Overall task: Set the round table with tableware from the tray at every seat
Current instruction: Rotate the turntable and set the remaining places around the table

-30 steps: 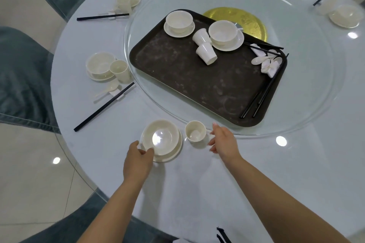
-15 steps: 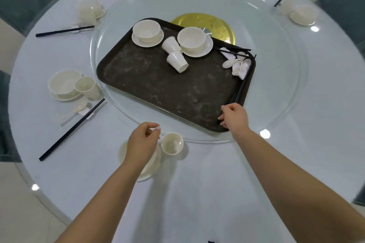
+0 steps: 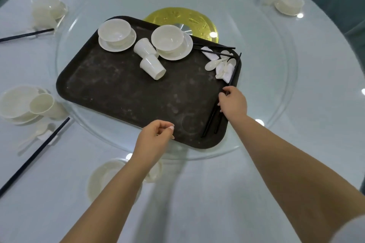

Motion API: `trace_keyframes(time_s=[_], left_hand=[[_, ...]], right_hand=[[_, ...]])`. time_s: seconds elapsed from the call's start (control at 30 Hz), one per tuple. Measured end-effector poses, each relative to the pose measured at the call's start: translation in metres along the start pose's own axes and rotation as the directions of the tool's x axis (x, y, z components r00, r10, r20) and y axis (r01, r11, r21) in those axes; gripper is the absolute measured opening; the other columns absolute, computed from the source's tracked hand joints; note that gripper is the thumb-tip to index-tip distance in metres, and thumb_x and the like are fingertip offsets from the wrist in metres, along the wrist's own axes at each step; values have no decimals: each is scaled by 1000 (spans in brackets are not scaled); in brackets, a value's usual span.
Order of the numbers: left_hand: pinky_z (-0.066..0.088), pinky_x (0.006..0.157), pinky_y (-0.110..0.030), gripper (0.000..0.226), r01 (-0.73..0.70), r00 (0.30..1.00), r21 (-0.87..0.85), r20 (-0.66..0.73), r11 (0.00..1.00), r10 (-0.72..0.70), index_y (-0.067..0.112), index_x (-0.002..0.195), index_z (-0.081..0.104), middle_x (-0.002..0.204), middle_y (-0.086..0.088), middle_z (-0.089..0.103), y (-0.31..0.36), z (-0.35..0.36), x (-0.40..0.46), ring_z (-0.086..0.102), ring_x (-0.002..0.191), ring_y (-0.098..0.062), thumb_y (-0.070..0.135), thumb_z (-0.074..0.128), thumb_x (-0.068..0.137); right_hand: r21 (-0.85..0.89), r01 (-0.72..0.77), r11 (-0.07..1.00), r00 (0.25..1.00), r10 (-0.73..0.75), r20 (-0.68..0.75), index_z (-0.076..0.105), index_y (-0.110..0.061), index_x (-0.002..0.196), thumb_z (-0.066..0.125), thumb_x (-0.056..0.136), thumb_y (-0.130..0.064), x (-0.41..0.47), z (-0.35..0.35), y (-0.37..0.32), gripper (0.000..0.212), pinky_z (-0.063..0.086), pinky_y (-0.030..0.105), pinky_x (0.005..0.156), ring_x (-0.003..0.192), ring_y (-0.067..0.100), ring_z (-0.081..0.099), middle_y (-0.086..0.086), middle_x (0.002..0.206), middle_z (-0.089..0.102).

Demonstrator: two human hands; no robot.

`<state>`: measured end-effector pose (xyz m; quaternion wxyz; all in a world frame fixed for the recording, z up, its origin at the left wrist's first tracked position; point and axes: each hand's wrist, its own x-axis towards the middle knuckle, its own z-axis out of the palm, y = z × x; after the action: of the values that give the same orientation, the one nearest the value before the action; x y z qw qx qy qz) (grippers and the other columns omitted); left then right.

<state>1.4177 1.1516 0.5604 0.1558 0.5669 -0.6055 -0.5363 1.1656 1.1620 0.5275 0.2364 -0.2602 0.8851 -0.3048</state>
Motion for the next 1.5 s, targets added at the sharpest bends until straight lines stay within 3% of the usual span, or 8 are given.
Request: trace_keyframes(time_s=[0.23,0.43,0.6,0.8,0.97,1.17,1.37,1.5], left_hand=[[53,66,-19,7,13,1000,-21,10,1000,-13,34,88,65,78,18,69,-1,6,3,62,74,5,32,60,93],[49,67,-19,6,74,997,-33,7,997,-74,33,91,66,82,9,69,-6,10,0,64,78,-8,32,60,93],[50,65,-17,7,111,994,-44,7,993,-111,34,89,65,80,11,69,-10,11,-5,64,77,-8,32,60,93],[50,62,-14,6,126,992,-33,9,992,-125,35,90,66,80,12,69,-14,8,-12,65,77,-7,33,60,93],[47,58,-14,8,157,987,-20,-10,987,-158,36,87,65,75,15,68,-21,4,-16,65,70,-4,36,59,93],[57,71,-23,9,173,985,-39,-14,984,-173,33,90,66,81,12,69,-26,3,-17,66,76,-8,32,58,94],[46,53,-9,10,201,980,-76,15,977,-201,31,92,66,83,11,70,-20,6,-28,65,74,-6,32,57,96],[44,50,-6,9,191,981,-124,39,974,-187,29,95,66,89,7,69,-16,7,-40,65,71,-6,29,57,96]], right_hand=[[-449,139,883,989,-145,21,45,-12,132,47,92,-26,50,-5,-2,42,40,34,67,88,35,57,13,98,61],[-667,130,734,987,-161,15,33,-4,145,40,98,-15,69,5,-7,48,36,34,68,100,37,61,15,110,64],[-672,167,721,973,-229,-5,57,-5,107,39,97,-9,68,2,2,21,33,34,63,86,35,60,16,99,64],[-614,168,771,974,-225,-15,49,-5,114,47,96,-29,70,0,-6,30,36,35,63,90,38,61,16,100,63],[-609,147,779,980,-198,-17,49,-3,121,40,96,-20,80,1,-14,31,36,35,69,100,40,60,19,110,63],[-525,135,840,976,-205,-77,47,-2,107,41,97,-19,65,2,-11,20,31,34,61,75,34,51,16,91,57],[-342,247,907,960,-276,-37,38,-11,94,42,102,-28,8,5,-4,19,27,32,51,61,27,47,0,66,44],[-241,380,893,925,-364,107,37,-15,93,43,102,-32,-53,5,5,20,41,37,53,59,29,52,1,64,50]])
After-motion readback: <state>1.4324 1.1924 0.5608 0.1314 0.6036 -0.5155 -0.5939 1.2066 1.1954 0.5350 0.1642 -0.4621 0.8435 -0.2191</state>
